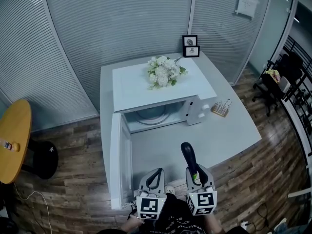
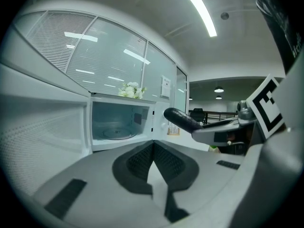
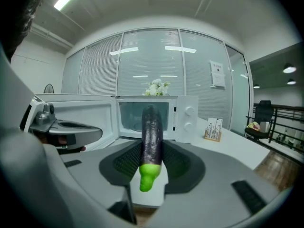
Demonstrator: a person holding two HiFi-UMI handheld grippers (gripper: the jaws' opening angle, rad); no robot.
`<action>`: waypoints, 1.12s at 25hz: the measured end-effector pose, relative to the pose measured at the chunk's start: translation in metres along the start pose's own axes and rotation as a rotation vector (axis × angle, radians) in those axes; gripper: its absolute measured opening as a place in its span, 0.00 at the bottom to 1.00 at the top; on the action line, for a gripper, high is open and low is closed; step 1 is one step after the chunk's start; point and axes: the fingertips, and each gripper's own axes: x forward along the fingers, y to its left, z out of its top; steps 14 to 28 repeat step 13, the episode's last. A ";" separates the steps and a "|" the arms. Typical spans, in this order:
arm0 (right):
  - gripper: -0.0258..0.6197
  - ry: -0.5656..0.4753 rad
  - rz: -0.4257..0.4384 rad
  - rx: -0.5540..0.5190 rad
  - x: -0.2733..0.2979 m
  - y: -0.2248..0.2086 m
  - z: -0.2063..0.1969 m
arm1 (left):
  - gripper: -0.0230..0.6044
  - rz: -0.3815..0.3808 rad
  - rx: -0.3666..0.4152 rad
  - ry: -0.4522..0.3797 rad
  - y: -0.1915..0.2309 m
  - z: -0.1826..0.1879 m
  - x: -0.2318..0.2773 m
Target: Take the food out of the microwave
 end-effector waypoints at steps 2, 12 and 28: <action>0.25 -0.002 0.004 0.002 0.001 0.000 0.000 | 0.05 0.003 0.002 0.002 0.000 -0.001 0.001; 0.25 -0.005 0.010 0.004 0.007 -0.006 0.003 | 0.05 0.000 0.005 0.008 0.000 0.000 0.008; 0.25 -0.006 0.011 0.003 0.008 -0.006 0.003 | 0.05 0.000 0.005 0.007 0.000 0.000 0.009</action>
